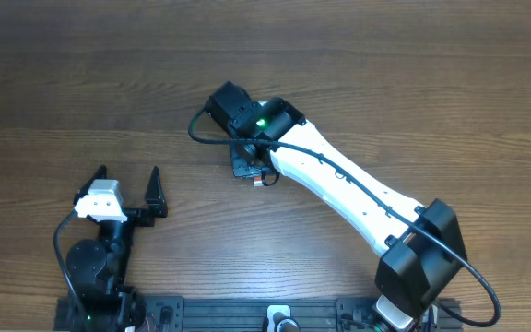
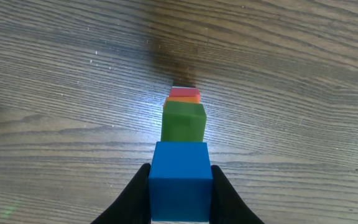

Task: Stack Cubes

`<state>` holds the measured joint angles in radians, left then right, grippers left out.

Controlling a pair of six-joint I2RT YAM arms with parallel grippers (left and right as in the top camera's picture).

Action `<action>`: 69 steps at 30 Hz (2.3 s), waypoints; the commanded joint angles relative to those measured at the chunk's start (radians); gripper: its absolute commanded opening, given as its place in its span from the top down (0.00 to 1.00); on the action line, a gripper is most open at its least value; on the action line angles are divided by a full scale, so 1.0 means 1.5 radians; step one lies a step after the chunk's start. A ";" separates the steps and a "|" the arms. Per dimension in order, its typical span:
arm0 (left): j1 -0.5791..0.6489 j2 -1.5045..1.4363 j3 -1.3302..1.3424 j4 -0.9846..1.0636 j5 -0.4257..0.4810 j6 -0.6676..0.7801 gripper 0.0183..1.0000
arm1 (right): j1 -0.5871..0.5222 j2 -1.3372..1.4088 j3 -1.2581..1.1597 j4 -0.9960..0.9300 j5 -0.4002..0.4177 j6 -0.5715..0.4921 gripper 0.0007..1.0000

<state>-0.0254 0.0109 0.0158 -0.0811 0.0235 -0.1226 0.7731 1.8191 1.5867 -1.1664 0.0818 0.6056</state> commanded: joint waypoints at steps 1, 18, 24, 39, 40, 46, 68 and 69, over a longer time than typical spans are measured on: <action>0.004 -0.005 -0.005 0.002 0.007 0.012 0.00 | -0.005 0.009 0.008 0.003 0.014 0.008 0.99; 0.004 -0.005 -0.005 0.002 0.007 0.012 0.00 | -0.012 0.026 0.007 0.022 0.014 0.008 0.99; 0.004 -0.005 -0.005 0.002 0.007 0.012 0.00 | -0.016 0.032 0.007 0.022 0.014 0.008 0.99; 0.004 -0.005 -0.005 0.002 0.007 0.012 0.00 | -0.016 0.033 0.006 0.027 0.014 0.008 0.99; 0.004 -0.005 -0.005 0.002 0.007 0.012 0.00 | -0.016 0.034 0.006 0.027 0.014 0.008 0.99; 0.004 -0.005 -0.005 0.002 0.007 0.012 0.00 | -0.016 0.045 0.006 0.027 0.014 0.008 0.99; 0.004 -0.005 -0.005 0.002 0.007 0.012 0.00 | -0.016 0.051 0.006 0.032 0.014 0.008 0.36; 0.004 -0.005 -0.005 0.002 0.007 0.012 0.00 | -0.016 0.051 0.006 0.032 0.014 0.008 0.31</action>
<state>-0.0254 0.0109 0.0158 -0.0811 0.0235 -0.1226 0.7551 1.8862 1.5875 -1.1210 0.0891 0.6186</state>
